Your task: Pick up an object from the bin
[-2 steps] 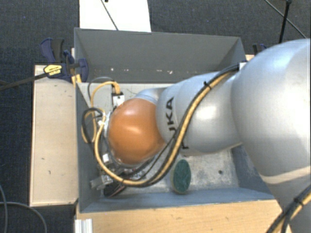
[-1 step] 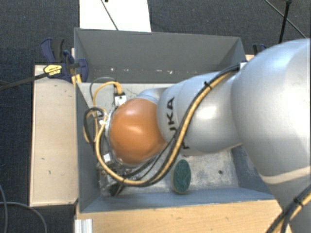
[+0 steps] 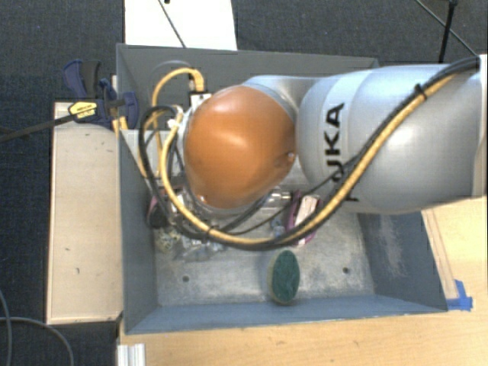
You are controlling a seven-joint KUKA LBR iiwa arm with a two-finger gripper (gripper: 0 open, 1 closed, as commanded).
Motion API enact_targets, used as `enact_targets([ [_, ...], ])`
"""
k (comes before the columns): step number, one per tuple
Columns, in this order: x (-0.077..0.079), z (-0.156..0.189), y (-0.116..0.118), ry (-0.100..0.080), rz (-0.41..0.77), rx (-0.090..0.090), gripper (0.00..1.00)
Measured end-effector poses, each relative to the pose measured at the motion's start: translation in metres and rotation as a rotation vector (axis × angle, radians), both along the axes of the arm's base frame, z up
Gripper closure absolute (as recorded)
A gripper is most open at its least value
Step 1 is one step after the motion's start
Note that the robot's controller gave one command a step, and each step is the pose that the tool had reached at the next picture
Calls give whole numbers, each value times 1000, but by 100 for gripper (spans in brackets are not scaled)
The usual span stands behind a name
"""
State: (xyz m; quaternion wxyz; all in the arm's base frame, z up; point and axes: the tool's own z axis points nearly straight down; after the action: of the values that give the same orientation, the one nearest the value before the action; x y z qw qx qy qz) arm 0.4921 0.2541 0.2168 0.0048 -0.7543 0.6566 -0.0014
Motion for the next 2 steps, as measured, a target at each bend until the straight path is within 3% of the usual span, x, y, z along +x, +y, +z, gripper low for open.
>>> enact_targets([
  [1, -16, -81, -27, 13, 245, -7, 100],
  [2, 33, 20, -86, 3, 531, -7, 100],
])
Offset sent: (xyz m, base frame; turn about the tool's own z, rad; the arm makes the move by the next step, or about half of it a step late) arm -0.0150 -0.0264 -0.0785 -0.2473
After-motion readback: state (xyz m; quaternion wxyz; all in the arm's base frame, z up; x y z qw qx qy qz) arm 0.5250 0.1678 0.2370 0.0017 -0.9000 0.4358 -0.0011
